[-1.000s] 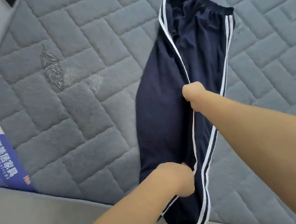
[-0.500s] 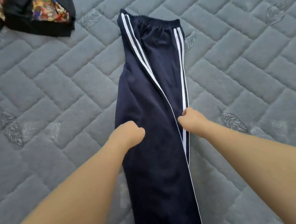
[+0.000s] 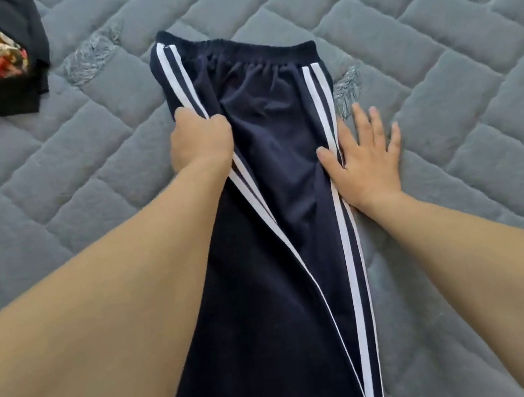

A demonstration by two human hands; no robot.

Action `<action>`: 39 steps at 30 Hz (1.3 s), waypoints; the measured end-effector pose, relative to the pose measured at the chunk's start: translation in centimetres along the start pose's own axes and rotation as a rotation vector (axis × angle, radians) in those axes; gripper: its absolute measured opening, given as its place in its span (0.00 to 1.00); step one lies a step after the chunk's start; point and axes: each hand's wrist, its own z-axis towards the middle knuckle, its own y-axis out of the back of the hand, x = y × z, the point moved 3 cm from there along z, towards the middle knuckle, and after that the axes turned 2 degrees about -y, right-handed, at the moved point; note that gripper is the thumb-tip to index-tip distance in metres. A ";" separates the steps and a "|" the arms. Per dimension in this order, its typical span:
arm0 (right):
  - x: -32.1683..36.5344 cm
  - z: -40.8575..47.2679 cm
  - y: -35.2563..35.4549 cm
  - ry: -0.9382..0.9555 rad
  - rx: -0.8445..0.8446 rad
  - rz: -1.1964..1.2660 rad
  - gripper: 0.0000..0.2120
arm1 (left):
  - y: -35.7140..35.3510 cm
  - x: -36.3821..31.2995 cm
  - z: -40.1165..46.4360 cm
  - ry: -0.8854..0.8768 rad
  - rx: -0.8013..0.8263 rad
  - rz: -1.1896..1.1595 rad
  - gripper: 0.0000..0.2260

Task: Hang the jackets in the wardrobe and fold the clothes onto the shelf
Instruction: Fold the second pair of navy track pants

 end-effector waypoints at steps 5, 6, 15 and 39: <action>-1.3 6.1 1.0 0.074 -0.055 0.027 0.29 | -1.9 -5.3 -2.9 -0.462 -0.108 -0.100 0.23; -1.5 6.5 1.1 0.075 -0.076 0.041 0.29 | -3.4 -6.1 -3.9 -0.518 -0.025 -0.032 0.27; -2.0 7.5 1.6 0.028 -0.197 0.175 0.26 | -8.3 -6.8 -5.1 -0.376 0.409 0.036 0.20; -1.9 7.8 0.7 0.048 -0.146 0.101 0.26 | -7.4 7.8 -14.9 -0.662 0.263 0.694 0.38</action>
